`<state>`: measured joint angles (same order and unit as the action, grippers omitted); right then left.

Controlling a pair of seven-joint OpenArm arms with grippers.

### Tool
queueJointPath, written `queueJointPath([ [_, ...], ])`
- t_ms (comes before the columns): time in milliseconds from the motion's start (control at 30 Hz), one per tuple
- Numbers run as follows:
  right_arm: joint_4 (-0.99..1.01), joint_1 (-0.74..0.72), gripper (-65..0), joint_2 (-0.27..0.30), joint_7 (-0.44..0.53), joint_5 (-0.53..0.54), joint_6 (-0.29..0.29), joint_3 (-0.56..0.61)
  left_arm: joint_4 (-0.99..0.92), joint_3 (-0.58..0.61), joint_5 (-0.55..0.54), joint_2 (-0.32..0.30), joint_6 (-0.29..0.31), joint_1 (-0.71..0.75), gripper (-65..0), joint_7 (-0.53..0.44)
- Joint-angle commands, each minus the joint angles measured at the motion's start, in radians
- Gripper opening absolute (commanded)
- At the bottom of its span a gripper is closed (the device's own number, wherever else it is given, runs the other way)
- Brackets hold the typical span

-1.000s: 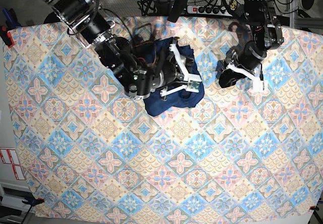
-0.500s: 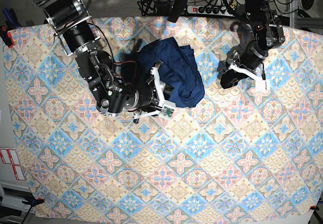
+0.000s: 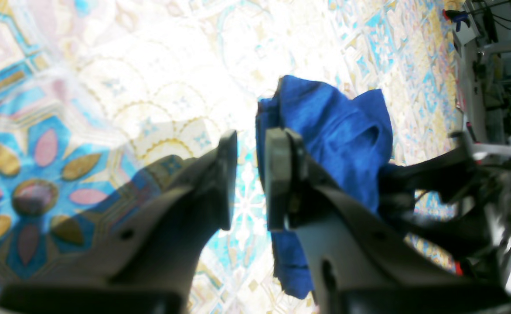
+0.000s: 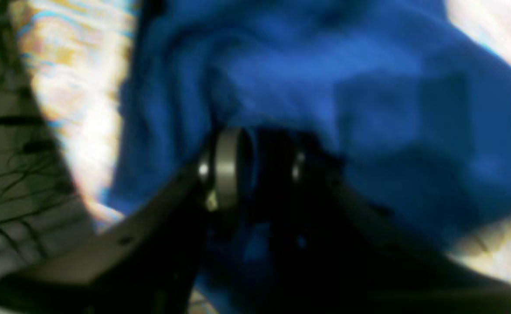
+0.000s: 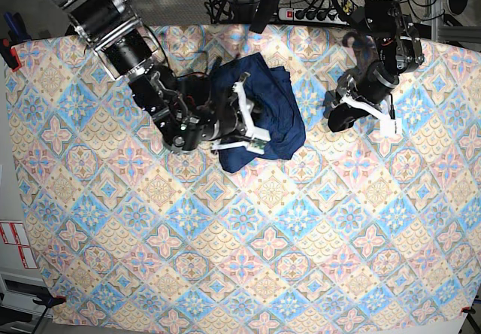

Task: Fold the T-shirt properly
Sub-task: 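Regrasp the bundle with the right gripper and press it toward the left gripper, then grasp the bundle with both grippers and roll it toward the right gripper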

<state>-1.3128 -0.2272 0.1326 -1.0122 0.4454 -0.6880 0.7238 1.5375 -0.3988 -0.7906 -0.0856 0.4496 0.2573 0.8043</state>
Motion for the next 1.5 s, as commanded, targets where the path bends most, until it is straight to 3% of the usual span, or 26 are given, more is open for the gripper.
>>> queueJointPath([
  [0,-0.014,-0.016,-50.8,-0.020,0.020,0.022,-0.010,0.018,0.016,-0.004,-0.020,-0.010,0.010,-0.006,-54.1,-0.010],
  [267,-0.007,-0.022,-50.8,-0.118,0.019,0.022,-0.010,0.075,0.016,-0.004,-0.020,-0.010,0.010,-0.008,-54.1,-0.010],
  [433,0.014,-0.059,-50.8,-0.144,0.023,0.022,-0.010,0.076,0.016,-0.005,-0.020,-0.010,0.010,-0.008,-54.1,-0.010],
  [633,0.002,-0.117,-50.9,-0.135,0.031,0.020,-0.010,0.039,0.018,0.013,-0.025,-0.013,0.012,-0.006,-53.6,-0.007],
  [733,-0.007,-0.117,-50.9,-0.083,0.031,0.020,-0.010,-0.030,0.018,0.091,-0.025,-0.069,0.012,-0.008,-53.6,0.022],
  [900,-0.070,-0.123,-50.9,-0.054,0.037,0.020,-0.010,-0.122,0.047,0.220,-0.023,-0.125,0.012,-0.011,-53.6,0.019],
  [1067,-0.014,-0.123,-54.6,-0.054,0.089,-0.093,-0.010,-0.169,0.113,0.304,-0.020,-0.170,0.012,-0.014,-53.7,0.022],
  [1167,0.031,-0.123,-58.4,-0.069,0.100,-0.161,-0.010,-0.168,0.169,0.354,-0.020,-0.213,0.012,-0.006,-53.8,0.023],
  [1300,0.112,-0.123,-58.4,-0.123,0.106,-0.225,-0.010,-0.166,0.212,0.439,-0.023,-0.266,0.012,-0.006,-53.8,0.023],
  [1467,0.187,-0.123,-58.4,-0.146,0.178,-0.256,-0.010,-0.165,0.217,0.502,-0.017,-0.285,0.012,-0.010,-53.7,0.023],
])
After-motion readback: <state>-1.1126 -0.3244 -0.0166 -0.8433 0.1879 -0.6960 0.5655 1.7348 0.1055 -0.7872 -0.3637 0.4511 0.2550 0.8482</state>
